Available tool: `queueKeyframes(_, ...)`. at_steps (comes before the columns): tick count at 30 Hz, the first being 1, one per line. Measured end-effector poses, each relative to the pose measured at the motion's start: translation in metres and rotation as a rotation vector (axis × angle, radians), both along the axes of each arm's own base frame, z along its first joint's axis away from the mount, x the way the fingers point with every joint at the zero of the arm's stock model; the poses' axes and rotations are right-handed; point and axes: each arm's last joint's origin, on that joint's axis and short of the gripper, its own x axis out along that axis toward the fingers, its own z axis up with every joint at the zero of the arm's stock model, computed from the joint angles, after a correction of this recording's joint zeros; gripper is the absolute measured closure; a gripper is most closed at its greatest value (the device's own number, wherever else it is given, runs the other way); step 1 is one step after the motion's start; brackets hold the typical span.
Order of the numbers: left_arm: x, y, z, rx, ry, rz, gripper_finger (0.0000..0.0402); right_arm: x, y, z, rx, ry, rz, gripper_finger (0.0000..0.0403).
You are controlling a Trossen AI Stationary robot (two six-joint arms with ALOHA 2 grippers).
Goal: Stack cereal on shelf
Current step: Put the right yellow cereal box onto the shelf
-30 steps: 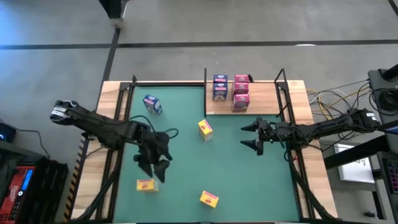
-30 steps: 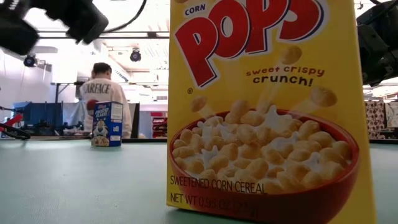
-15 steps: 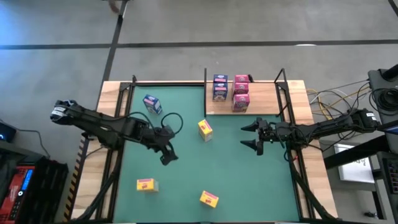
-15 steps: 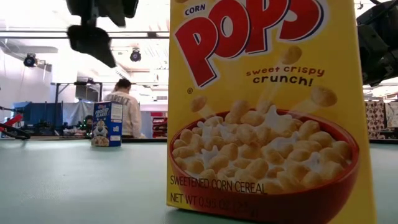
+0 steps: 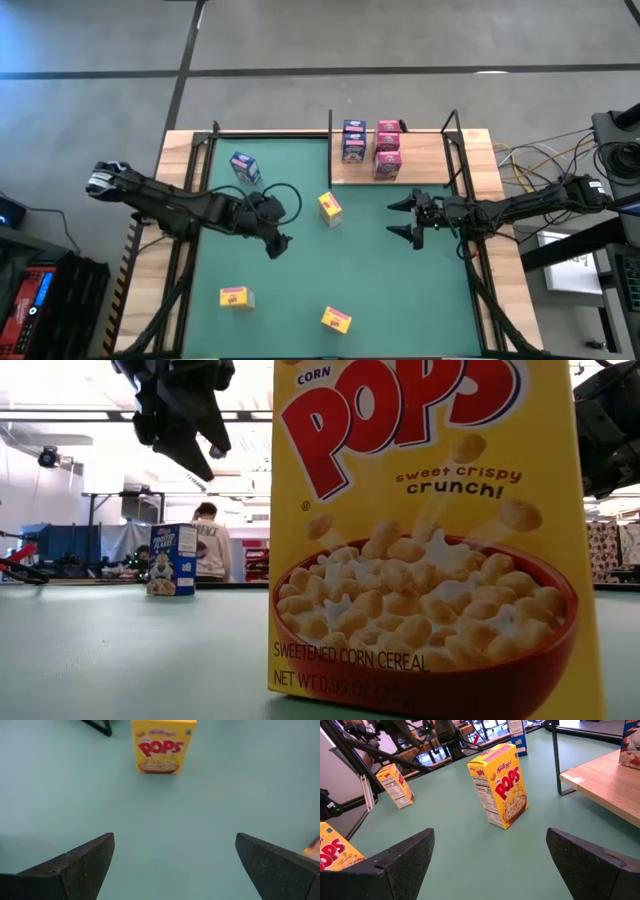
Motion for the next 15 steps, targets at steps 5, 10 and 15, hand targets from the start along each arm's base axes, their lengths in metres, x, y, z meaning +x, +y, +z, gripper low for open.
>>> queueKeyframes(5,-0.002,-0.018,-0.003,0.18,-0.031,-0.044,0.0003,0.0,0.0,0.0,0.0,0.0,0.0,0.003)
queueKeyframes(10,-0.006,-0.031,0.0,0.309,-0.086,-0.034,0.0003,0.0,0.0,0.0,0.0,0.0,0.0,0.003)
queueKeyframes(15,-0.008,-0.043,0.002,0.298,-0.139,-0.046,0.0003,0.0,0.0,0.0,0.0,0.0,0.0,0.003)
